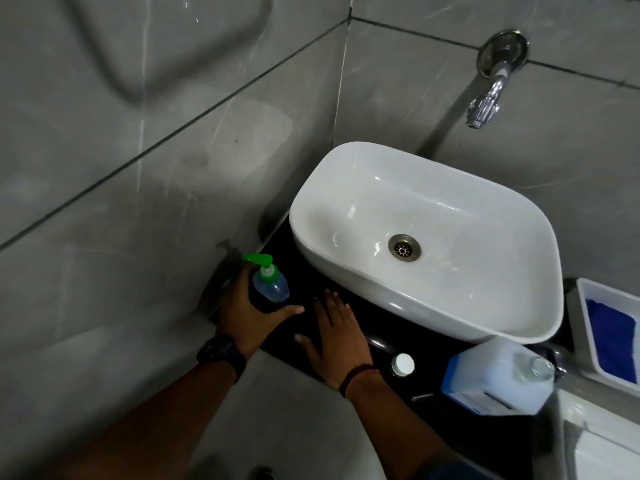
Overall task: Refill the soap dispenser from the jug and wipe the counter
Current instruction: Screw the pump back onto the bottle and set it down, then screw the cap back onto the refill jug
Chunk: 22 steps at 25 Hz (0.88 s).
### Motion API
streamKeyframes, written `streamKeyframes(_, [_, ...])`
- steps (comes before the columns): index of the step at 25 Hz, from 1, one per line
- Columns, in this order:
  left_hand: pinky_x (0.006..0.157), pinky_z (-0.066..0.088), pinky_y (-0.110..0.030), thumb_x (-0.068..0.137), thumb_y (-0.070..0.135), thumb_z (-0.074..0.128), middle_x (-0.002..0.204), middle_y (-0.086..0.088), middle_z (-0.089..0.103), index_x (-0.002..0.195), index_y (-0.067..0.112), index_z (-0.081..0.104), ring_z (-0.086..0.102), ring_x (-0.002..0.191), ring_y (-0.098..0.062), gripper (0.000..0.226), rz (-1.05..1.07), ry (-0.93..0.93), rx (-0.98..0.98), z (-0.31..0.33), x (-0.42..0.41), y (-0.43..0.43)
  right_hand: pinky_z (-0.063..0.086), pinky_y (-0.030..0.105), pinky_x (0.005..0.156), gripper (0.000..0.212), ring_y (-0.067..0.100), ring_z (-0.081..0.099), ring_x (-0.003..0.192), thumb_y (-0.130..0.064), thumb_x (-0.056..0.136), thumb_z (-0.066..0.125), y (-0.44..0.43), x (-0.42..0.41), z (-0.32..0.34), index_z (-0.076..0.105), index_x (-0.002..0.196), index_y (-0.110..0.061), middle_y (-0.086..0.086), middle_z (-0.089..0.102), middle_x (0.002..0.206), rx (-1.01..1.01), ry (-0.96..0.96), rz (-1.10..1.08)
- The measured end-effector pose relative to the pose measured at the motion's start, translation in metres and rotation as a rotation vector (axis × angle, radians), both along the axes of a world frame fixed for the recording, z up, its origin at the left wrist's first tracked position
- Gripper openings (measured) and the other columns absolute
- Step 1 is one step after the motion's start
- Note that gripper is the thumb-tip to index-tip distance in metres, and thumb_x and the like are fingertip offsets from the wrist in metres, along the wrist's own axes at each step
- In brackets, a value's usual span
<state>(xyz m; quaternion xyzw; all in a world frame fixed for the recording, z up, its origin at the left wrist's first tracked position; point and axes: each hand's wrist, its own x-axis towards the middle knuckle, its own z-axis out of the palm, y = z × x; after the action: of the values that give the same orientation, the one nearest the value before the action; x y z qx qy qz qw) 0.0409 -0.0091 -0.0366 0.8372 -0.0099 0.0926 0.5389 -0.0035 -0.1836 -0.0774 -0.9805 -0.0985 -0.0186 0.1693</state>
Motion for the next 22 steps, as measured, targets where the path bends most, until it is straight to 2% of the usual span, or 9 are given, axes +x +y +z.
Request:
streamKeyframes(2, [0.099,0.045,-0.039,0.045,0.055,0.087,0.123,0.0,0.059,0.125,0.022,0.048,0.054,0.116,-0.013,0.095,0.001,-0.054,-0.004,0.011,-0.006,0.002,0.016,0.039,0.118,0.072,0.028,0.022,0.143,-0.057,0.09,0.036,-0.001,-0.004,0.016,0.03,0.143,-0.01,0.016,0.03,0.152,0.063,-0.009,-0.001])
streamKeyframes(4, [0.1,0.043,-0.046,0.051,0.056,0.084,0.126,-0.008,0.055,0.126,0.014,0.046,0.052,0.119,-0.023,0.095,0.052,-0.112,0.016,0.031,-0.016,0.0,0.033,0.04,0.11,0.064,0.031,0.039,0.133,-0.052,0.09,0.045,-0.006,-0.011,0.042,0.041,0.137,-0.009,0.015,0.045,0.142,0.14,-0.046,-0.009])
streamKeyframes(7, [0.097,0.042,-0.044,0.062,0.06,0.074,0.119,-0.014,0.052,0.119,0.005,0.049,0.05,0.113,-0.028,0.084,0.148,-0.318,0.179,0.06,-0.033,-0.013,0.049,0.04,0.088,0.042,0.031,0.058,0.104,-0.04,0.089,0.056,-0.022,-0.026,0.09,0.055,0.119,-0.011,0.012,0.065,0.113,0.275,-0.177,-0.072])
streamKeyframes(10, [0.1,0.037,-0.038,0.066,0.059,0.07,0.122,-0.015,0.05,0.121,0.007,0.047,0.045,0.116,-0.03,0.079,0.163,-0.433,0.34,0.084,-0.056,-0.046,0.048,0.033,0.077,0.025,0.023,0.059,0.089,-0.029,0.086,0.061,-0.057,-0.052,0.139,0.06,0.104,-0.012,0.005,0.068,0.094,0.44,-0.438,-0.229])
streamKeyframes(13, [0.089,0.047,-0.039,0.071,0.053,0.068,0.11,-0.004,0.058,0.113,0.017,0.055,0.054,0.103,-0.022,0.058,-0.127,-0.259,0.284,0.08,-0.079,-0.092,0.042,0.022,0.074,0.016,0.015,0.054,0.082,-0.03,0.086,0.059,-0.108,-0.084,0.17,0.058,0.095,-0.016,-0.002,0.061,0.085,0.582,-0.74,-0.429])
streamKeyframes(15, [0.082,0.05,-0.033,0.074,0.049,0.069,0.104,0.0,0.061,0.108,0.021,0.06,0.058,0.097,-0.019,0.046,-0.337,-0.054,0.322,0.065,-0.087,-0.117,0.042,0.023,0.074,0.021,0.017,0.053,0.083,-0.036,0.083,0.061,-0.14,-0.104,0.172,0.054,0.096,-0.022,-0.005,0.054,0.088,0.692,-0.796,-0.551])
streamKeyframes(17, [0.085,0.047,-0.03,0.075,0.044,0.072,0.11,-0.004,0.063,0.112,0.018,0.063,0.058,0.102,-0.022,0.046,-0.455,0.051,0.453,0.043,-0.089,-0.14,0.043,0.021,0.075,0.037,0.015,0.053,0.088,-0.047,0.074,0.067,-0.168,-0.123,0.159,0.049,0.102,-0.029,-0.005,0.051,0.095,0.764,-0.717,-0.668])
streamKeyframes(19, [0.087,0.047,-0.032,0.074,0.038,0.073,0.113,-0.008,0.063,0.115,0.017,0.062,0.058,0.106,-0.026,0.047,-0.524,0.12,0.557,0.025,-0.086,-0.158,0.041,0.015,0.08,0.061,0.01,0.052,0.096,-0.057,0.061,0.075,-0.187,-0.135,0.137,0.043,0.107,-0.035,-0.007,0.051,0.105,0.806,-0.507,-0.716])
streamKeyframes(22, [0.085,0.05,-0.038,0.071,0.033,0.075,0.113,-0.011,0.062,0.112,0.016,0.061,0.057,0.105,-0.031,0.046,-0.577,0.184,0.698,0.004,-0.077,-0.176,0.048,0.018,0.081,0.089,0.003,0.053,0.104,-0.054,0.041,0.087,-0.202,-0.138,0.103,0.04,0.115,-0.039,-0.012,0.053,0.116,0.847,-0.158,-0.587])
